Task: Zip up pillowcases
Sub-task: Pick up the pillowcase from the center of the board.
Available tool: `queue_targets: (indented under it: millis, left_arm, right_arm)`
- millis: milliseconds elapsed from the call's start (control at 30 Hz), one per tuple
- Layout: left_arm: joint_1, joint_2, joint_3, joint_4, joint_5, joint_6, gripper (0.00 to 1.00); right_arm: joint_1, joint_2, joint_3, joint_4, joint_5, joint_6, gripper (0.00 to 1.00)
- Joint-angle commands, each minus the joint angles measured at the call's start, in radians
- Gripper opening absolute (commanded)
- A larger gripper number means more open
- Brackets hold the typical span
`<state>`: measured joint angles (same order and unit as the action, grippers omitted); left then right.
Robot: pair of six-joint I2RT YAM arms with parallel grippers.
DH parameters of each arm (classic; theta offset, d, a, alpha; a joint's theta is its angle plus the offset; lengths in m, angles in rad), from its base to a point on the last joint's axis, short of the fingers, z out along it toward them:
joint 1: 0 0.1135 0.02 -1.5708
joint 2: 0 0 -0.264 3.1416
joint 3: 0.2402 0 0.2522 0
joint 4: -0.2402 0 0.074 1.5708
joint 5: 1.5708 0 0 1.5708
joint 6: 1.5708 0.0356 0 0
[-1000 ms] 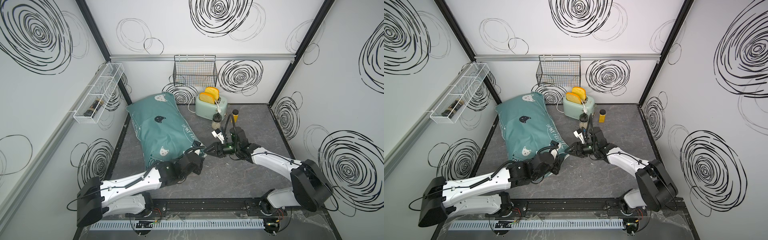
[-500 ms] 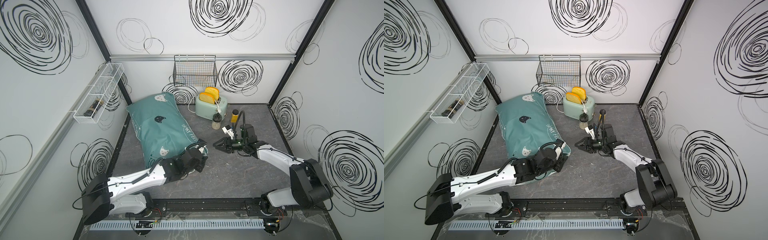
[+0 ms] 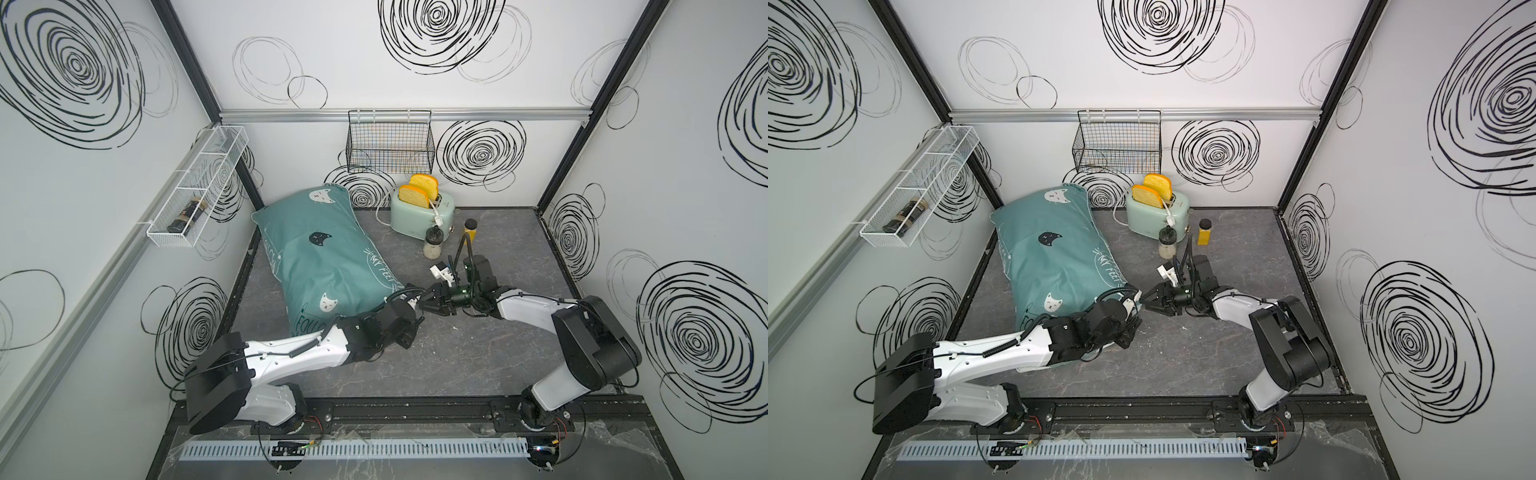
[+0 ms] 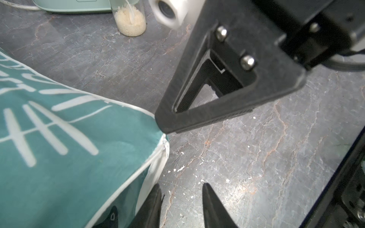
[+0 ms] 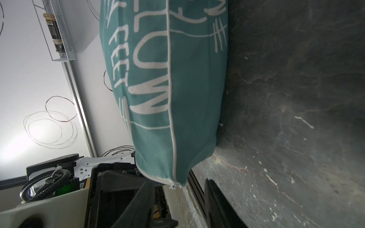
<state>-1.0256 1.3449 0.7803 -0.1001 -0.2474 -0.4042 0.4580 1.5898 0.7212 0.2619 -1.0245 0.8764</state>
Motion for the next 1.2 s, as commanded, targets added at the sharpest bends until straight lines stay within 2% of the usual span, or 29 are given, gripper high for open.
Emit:
queue_targets:
  millis: [0,100,467,1167]
  left_arm:
    - [-0.004,0.006,0.030,0.063,-0.048,-0.020,0.37]
    - [0.001,0.022,0.036,0.066,-0.072,-0.051,0.36]
    - [0.016,0.085,0.091,0.057,-0.084,-0.028,0.34]
    - [0.027,0.128,0.112,0.036,-0.081,-0.035,0.18]
  right_arm:
    - [0.009,0.009,0.020,0.072,-0.017,0.025,0.46]
    - [0.011,0.029,0.022,0.090,-0.015,0.030,0.44]
    - [0.012,0.072,0.045,0.113,-0.017,0.036,0.34]
    - [0.025,0.098,0.063,0.123,-0.011,0.035,0.23]
